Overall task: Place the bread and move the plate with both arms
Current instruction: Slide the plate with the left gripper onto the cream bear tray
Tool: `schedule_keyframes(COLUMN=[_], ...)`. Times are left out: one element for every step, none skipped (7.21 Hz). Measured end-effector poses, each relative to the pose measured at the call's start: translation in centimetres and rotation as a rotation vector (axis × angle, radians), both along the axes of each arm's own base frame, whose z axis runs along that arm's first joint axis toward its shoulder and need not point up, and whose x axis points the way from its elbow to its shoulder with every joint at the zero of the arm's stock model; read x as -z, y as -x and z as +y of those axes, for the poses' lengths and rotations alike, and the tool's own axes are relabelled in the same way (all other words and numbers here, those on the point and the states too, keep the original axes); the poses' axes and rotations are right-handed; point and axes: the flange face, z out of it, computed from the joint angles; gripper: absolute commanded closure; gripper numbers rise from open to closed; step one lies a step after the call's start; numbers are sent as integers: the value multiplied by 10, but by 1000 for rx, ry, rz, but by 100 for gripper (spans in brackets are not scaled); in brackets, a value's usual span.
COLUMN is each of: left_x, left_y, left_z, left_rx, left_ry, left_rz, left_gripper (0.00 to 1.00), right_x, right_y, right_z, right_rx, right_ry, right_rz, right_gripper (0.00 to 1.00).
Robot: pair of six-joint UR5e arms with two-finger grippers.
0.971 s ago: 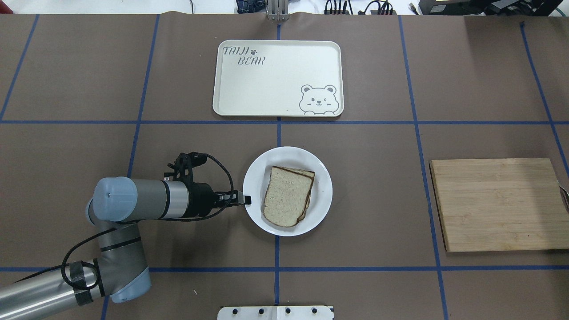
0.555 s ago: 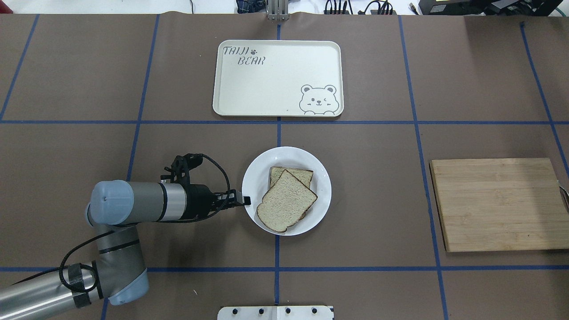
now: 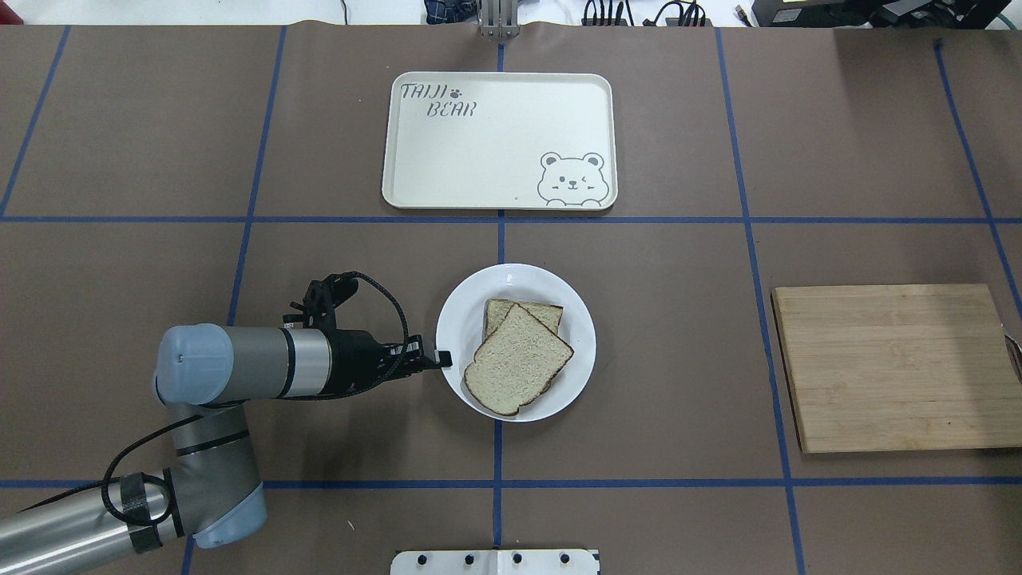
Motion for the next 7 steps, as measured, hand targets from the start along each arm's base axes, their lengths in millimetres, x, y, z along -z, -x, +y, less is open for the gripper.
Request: schedule_keyframes(left_x=[7,15,23,30,37,44,52], left_y=[2,6,10,18,27,34,39], left_z=[-2,-4,-9,-18,-29,-40,-50], left_rx=[1,13,36,69,106,151,208], left_ry=[52,107,157,209,266,320,364], left_rz=[24,53,82,113,147,186,225], left_gripper=[100,100,100,100,100,100,100], right_x=[0,1,2,2,0,-2,-5], right_y=[0,0,0,0,0,0,0], right_z=[0,-2,-4,-6,-8,-10,-11], right_rx=[0,0,0,0,0,0,-1], right_ry=[0,-2,-5,-5,-3,2,8], right_rz=[1,1,2,2,2,3,3], right_gripper=[0,0,0,0,0,0,0])
